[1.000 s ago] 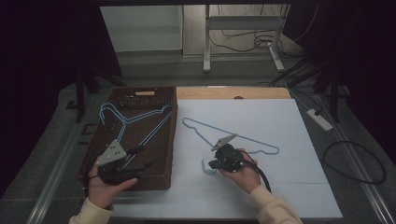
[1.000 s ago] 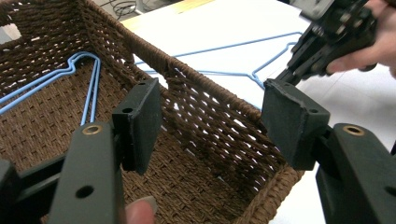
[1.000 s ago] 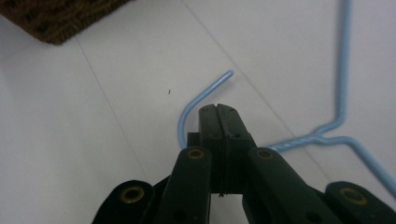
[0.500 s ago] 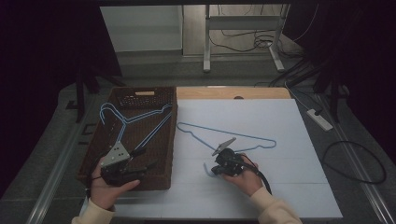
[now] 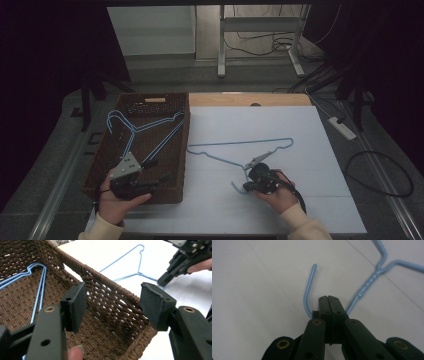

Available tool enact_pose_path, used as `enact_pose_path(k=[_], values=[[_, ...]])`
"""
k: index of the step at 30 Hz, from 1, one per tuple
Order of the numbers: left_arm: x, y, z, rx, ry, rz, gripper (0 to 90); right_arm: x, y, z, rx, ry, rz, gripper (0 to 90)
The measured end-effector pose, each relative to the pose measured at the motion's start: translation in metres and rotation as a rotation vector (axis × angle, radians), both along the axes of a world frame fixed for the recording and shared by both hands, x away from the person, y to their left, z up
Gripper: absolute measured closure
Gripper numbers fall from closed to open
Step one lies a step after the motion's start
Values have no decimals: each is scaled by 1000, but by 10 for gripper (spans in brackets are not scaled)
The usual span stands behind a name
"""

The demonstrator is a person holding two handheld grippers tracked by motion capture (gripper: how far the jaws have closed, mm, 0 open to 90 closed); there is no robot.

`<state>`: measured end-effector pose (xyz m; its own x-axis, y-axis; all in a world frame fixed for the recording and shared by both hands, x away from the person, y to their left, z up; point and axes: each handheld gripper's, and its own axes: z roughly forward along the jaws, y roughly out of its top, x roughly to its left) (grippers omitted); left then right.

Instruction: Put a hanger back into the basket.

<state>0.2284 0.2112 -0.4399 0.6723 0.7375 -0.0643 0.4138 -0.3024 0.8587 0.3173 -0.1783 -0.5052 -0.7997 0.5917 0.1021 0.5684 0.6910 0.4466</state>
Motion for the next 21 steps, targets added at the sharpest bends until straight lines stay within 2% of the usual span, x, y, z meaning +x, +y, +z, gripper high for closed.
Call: enact_pose_path(k=[8,13,16,21], values=[[1,-3,-1,4,4,-8,385,-11,-41,2,3,15,-53,900],[1,-5,-1,8,6,-16,385,-12,-74,4,-5,17,-124,900],[1,-7,-2,10,8,-17,385,-12,-87,4,5,19,-152,900],[1,-9,-2,13,9,-21,385,-11,-87,5,-5,16,-144,900]])
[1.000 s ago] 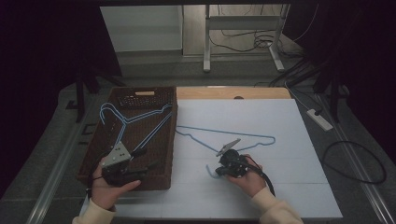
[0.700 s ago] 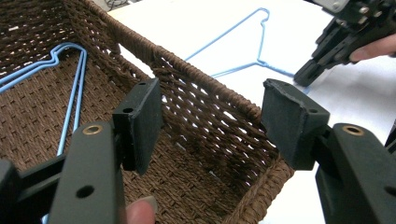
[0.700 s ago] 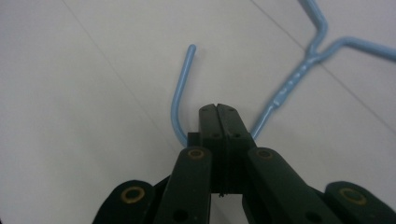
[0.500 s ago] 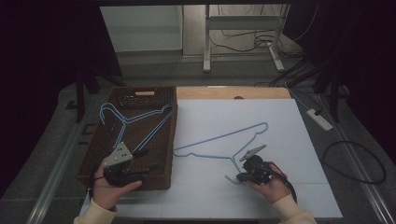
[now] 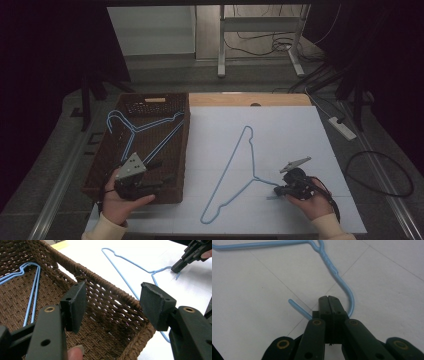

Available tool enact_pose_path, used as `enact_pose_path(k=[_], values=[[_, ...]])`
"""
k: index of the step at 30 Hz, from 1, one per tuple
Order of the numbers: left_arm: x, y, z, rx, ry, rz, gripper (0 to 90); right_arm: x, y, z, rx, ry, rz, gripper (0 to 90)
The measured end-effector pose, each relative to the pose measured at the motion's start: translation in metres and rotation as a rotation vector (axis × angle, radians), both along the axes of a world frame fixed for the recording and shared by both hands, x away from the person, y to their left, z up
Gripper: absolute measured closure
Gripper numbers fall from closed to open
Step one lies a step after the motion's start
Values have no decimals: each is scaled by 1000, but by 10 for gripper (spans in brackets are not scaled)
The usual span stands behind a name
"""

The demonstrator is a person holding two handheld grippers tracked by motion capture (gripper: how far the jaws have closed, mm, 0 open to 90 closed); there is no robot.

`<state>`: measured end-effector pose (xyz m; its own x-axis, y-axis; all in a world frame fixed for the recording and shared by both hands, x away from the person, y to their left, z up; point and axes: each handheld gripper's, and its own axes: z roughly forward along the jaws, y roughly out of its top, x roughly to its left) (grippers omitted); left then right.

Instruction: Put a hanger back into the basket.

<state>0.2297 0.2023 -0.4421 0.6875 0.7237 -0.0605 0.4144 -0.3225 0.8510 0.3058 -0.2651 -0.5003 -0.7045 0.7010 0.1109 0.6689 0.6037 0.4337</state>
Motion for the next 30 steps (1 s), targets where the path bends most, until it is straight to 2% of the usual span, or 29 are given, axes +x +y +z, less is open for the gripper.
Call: enact_pose_path(k=[5,7,9,11,14,17,20,22,25,28,30], values=[[0,0,-1,1,2,0,385,0,0,2,6,-9,18,900],[0,0,-1,1,3,0,385,0,0,6,16,-35,29,895],[0,0,-1,1,4,0,385,1,0,14,13,-76,38,806],[0,-1,-1,3,1,-2,386,5,0,22,-14,-119,35,697],[0,-3,-1,5,1,-7,385,12,0,28,-63,-135,33,568],[-1,-4,-1,4,1,-9,385,20,1,29,-88,-108,43,531],[-1,-5,-1,7,1,-11,384,28,6,25,-153,-69,91,520],[-1,-5,-1,6,0,-13,385,30,7,24,-167,-61,105,518],[-1,-5,-1,6,1,-14,384,37,20,18,-241,-14,183,519],[-1,-5,-2,7,1,-15,384,39,24,17,-246,-3,205,532],[0,-5,-2,9,2,-18,384,41,30,14,-272,18,246,555]])
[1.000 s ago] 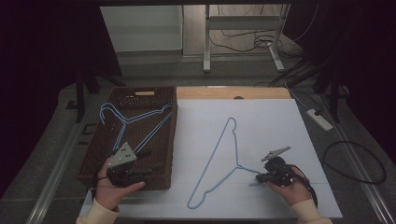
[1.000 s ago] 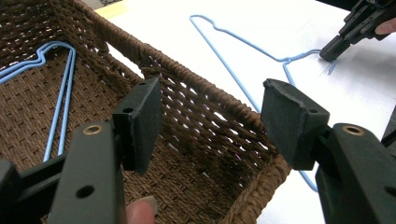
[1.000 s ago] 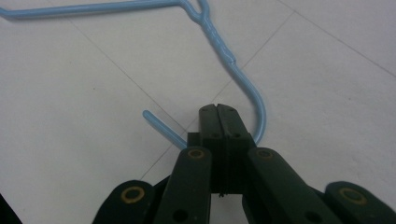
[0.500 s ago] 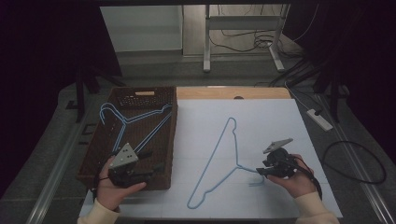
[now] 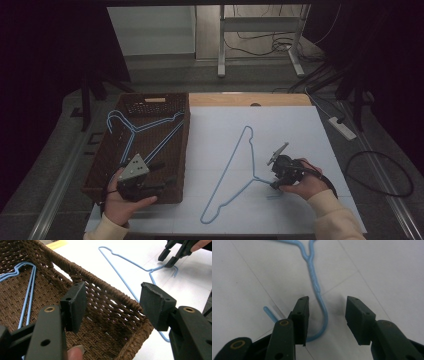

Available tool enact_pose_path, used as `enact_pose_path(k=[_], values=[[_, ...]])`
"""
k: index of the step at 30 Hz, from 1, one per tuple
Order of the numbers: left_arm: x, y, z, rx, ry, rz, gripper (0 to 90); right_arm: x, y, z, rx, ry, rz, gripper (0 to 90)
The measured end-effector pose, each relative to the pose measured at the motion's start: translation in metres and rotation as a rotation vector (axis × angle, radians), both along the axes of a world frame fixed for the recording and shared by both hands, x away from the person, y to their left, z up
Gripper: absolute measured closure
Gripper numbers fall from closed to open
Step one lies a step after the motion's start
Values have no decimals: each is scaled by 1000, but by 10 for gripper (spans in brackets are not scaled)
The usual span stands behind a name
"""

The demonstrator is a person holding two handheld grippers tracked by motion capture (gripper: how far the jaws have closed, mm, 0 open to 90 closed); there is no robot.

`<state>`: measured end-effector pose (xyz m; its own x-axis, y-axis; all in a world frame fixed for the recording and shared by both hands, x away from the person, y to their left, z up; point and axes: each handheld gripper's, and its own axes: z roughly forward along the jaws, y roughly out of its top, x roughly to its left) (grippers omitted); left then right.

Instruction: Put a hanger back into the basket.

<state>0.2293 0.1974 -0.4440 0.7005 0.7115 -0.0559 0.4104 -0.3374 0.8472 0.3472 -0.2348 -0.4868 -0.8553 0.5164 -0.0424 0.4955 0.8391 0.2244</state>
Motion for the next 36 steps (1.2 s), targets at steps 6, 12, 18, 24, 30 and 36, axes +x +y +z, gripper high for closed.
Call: enact_pose_path(k=[6,12,18,24,30,36], values=[[0,-1,0,0,-2,-2,384,3,8,-4,-33,13,42,617],[-1,-3,0,5,-2,-9,385,10,18,-4,-73,64,108,784],[-1,-7,-1,9,2,-24,385,3,24,-4,-118,33,215,864],[-2,-15,1,19,-1,-41,385,1,24,-2,-120,8,251,865],[-2,-34,5,38,5,-81,383,0,26,10,-118,23,248,866],[-1,-60,6,64,36,-128,382,-1,30,21,-122,26,250,865]])
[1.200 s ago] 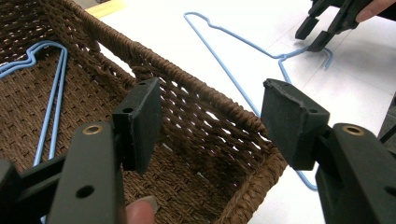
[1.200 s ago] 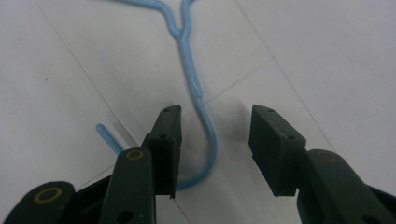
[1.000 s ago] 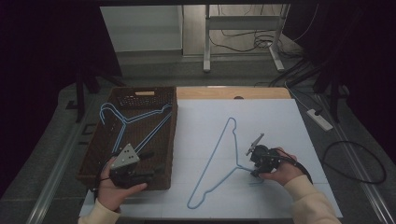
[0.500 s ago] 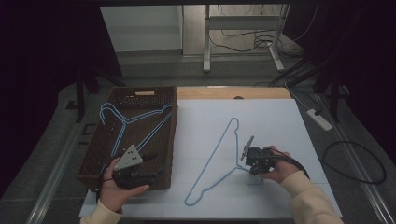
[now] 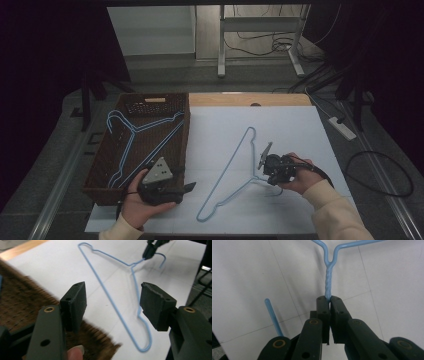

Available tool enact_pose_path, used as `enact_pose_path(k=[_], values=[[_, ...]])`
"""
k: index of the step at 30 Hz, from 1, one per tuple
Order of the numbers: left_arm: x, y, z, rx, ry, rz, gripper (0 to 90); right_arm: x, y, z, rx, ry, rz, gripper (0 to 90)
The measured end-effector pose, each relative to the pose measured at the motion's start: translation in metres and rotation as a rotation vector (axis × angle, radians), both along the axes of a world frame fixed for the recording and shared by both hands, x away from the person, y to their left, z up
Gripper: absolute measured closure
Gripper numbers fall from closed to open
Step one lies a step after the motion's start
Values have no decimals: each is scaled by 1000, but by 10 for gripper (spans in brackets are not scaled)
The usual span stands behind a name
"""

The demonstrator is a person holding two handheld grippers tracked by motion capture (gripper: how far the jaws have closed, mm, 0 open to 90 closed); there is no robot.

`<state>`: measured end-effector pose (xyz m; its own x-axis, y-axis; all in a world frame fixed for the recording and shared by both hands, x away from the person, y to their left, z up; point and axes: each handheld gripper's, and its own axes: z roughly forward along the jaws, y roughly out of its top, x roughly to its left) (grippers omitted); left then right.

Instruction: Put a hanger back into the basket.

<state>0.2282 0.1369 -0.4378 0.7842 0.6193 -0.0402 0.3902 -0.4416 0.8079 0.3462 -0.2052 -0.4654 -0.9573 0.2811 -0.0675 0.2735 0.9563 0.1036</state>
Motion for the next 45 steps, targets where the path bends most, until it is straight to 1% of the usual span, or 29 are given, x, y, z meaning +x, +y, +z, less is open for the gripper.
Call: enact_pose_path(k=[3,6,10,15,16,18,20,23,26,27,29,31,33,37,42,45], values=[[2,-13,-2,19,16,-25,379,0,1,1,1,2,-4,865],[3,-22,-3,32,35,-41,375,-1,2,1,4,3,-3,865],[6,-28,-5,34,48,-39,375,0,1,2,8,7,-6,865],[9,-41,-8,46,63,-54,374,-1,2,3,9,5,-5,865],[9,-41,-8,46,63,-54,373,-1,2,3,9,5,-5,865],[10,-47,-10,64,67,-47,373,-2,3,4,9,5,-5,865],[12,-53,-14,71,79,-54,372,-2,3,5,9,4,-4,865],[14,-56,-15,72,89,-59,370,-2,3,5,10,5,-5,865],[14,-67,-19,100,99,-67,358,-2,3,5,10,4,-7,865],[15,-69,-20,108,103,-77,357,-2,3,5,10,3,-8,865],[15,-72,-22,106,109,-79,355,-2,3,5,10,2,-8,865],[18,-78,-26,116,120,-83,355,-3,4,5,10,3,-8,865],[19,-81,-27,126,123,-87,353,-3,4,6,10,3,-7,865],[22,-88,-31,130,138,-91,350,-3,4,8,15,1,-8,865],[27,-98,-40,128,171,-103,349,-3,5,7,10,2,-7,864],[28,-100,-43,136,179,-104,350,-3,5,7,11,3,-6,865]])
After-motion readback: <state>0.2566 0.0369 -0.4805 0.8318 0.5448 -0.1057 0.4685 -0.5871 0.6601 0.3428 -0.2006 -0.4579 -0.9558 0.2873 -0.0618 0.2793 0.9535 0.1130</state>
